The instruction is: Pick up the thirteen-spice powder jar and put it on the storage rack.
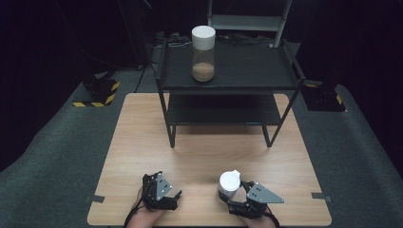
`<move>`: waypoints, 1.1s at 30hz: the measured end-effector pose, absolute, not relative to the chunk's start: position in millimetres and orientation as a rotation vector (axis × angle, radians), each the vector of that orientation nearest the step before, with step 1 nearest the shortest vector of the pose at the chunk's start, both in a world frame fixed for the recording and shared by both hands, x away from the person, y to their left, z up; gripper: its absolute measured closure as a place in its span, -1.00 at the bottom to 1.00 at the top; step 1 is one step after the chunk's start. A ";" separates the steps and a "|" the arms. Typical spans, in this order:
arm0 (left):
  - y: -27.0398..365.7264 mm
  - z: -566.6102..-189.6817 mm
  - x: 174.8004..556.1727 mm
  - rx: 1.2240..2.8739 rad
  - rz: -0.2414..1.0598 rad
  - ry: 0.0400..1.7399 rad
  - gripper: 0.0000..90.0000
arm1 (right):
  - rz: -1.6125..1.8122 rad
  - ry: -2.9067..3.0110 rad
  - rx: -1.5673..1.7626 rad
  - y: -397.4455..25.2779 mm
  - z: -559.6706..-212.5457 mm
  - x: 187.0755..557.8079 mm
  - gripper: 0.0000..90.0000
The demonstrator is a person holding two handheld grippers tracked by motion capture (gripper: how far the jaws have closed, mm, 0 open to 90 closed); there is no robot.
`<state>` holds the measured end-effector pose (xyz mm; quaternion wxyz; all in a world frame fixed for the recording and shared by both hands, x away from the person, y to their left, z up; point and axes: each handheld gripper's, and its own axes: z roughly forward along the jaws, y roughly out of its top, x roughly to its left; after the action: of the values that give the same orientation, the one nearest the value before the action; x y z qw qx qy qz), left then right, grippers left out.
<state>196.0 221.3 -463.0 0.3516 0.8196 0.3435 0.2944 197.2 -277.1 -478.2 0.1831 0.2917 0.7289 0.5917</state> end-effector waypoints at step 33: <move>222.2 -462.6 196.9 2.124 0.754 0.884 -0.97 | 1.636 1.831 0.893 -315.4 -441.8 195.3 -0.35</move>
<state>196.9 222.2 -462.6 0.3524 0.8210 0.3417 0.2915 195.3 -315.4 -441.8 0.2614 0.3297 0.6765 0.6043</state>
